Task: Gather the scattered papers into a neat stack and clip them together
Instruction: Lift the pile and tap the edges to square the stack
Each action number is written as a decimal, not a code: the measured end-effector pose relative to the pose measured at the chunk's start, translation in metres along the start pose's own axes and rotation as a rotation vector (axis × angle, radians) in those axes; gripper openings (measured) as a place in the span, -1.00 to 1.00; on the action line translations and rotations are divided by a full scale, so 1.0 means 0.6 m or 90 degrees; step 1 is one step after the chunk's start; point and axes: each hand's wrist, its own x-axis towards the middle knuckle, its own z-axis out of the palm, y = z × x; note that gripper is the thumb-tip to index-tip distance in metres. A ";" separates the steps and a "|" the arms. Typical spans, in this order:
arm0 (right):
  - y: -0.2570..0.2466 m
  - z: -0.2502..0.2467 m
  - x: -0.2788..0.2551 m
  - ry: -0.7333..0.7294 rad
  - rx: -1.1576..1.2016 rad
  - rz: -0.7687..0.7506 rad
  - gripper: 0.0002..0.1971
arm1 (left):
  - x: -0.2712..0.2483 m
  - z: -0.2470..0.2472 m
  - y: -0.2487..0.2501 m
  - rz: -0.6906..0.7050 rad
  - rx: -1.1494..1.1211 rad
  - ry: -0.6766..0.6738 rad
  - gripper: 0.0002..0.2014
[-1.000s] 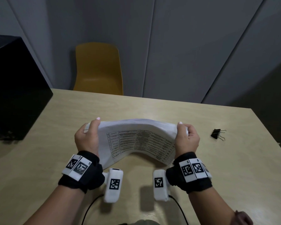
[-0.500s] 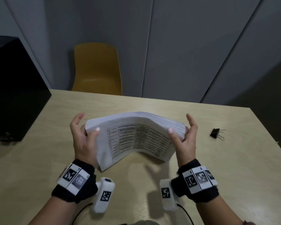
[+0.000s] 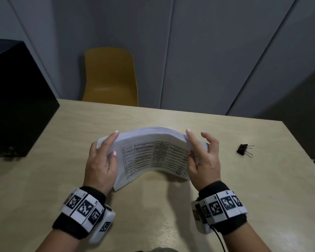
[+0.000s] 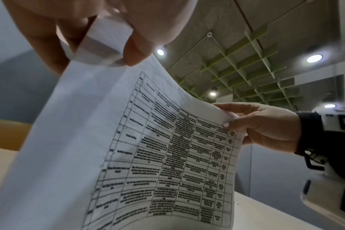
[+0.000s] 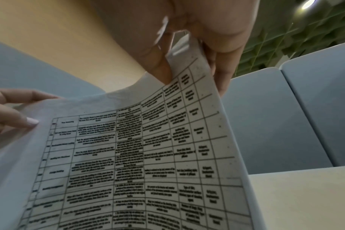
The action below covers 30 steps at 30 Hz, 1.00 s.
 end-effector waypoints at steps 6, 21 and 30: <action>0.006 -0.008 0.001 -0.014 0.051 0.020 -0.40 | 0.003 -0.011 0.000 -0.040 -0.065 -0.001 -0.45; 0.058 0.001 -0.024 -0.136 0.324 0.316 -0.57 | 0.017 0.004 -0.014 -0.358 -0.331 -0.054 -0.77; 0.059 0.021 -0.041 -0.134 0.316 0.420 -0.79 | -0.002 0.015 -0.028 -0.377 -0.321 -0.070 -0.78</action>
